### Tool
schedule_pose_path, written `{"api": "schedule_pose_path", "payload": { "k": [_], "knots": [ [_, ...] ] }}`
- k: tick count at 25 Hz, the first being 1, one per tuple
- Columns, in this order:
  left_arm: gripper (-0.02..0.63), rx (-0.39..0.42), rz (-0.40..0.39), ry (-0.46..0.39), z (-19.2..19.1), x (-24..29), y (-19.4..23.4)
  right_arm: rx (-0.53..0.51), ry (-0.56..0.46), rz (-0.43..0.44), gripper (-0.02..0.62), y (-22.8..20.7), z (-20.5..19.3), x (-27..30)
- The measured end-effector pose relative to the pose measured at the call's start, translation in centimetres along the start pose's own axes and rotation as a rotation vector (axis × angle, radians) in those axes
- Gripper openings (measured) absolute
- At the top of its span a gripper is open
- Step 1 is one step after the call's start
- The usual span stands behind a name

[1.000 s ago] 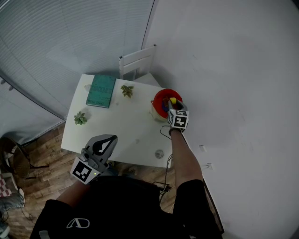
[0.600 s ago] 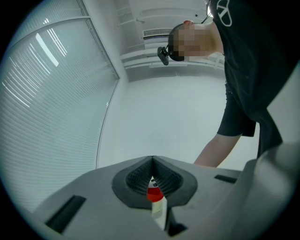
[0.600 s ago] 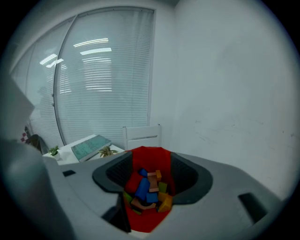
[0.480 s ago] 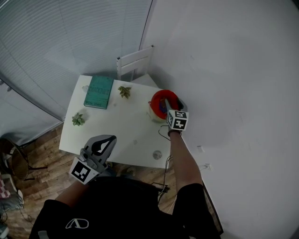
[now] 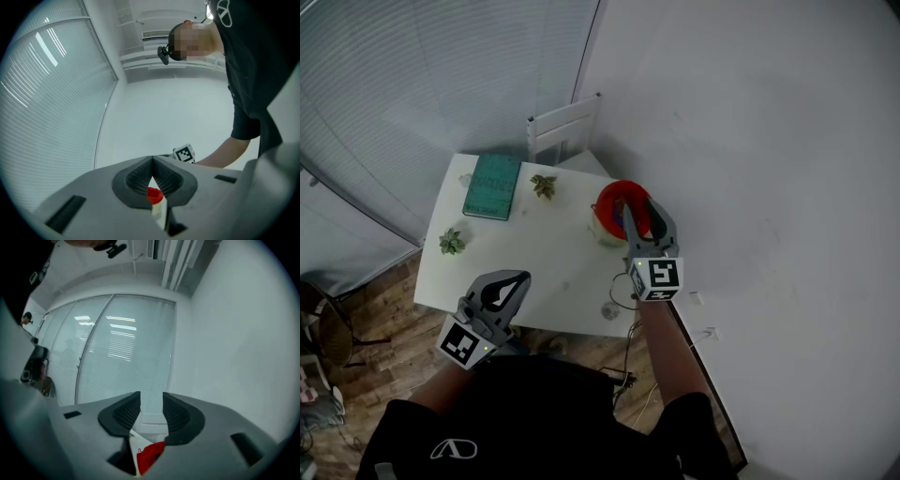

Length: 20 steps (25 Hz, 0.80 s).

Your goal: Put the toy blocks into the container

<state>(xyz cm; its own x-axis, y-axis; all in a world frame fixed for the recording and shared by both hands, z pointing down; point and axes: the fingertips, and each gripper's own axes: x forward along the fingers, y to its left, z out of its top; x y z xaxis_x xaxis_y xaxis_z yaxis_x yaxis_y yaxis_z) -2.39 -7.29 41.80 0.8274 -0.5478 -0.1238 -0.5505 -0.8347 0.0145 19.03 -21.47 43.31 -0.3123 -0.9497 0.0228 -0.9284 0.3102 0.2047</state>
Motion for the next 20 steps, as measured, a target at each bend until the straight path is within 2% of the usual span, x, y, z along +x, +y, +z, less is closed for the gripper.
{"api": "schedule_pose_path", "payload": {
  "k": [3, 8, 14, 20],
  "knots": [
    [0.005, 0.001, -0.002, 0.000, 0.0, -0.1, 0.0, 0.016, -0.072, 0.024, 0.132, 2.1, 2.9, -2.4],
    [0.005, 0.010, -0.002, -0.009, 0.3, -0.1, 0.0, 0.065, -0.121, 0.078, 0.110, 5.5, 5.3, -5.6],
    [0.005, 0.014, -0.007, -0.013, 0.5, -0.2, -0.1, 0.054, -0.128, 0.099, 0.092, 9.1, 5.5, -8.5],
    [0.005, 0.011, -0.001, -0.011, 0.6, -0.3, 0.0, 0.106, -0.139, 0.096, 0.075, 10.9, 5.0, -10.9]
  ]
}}
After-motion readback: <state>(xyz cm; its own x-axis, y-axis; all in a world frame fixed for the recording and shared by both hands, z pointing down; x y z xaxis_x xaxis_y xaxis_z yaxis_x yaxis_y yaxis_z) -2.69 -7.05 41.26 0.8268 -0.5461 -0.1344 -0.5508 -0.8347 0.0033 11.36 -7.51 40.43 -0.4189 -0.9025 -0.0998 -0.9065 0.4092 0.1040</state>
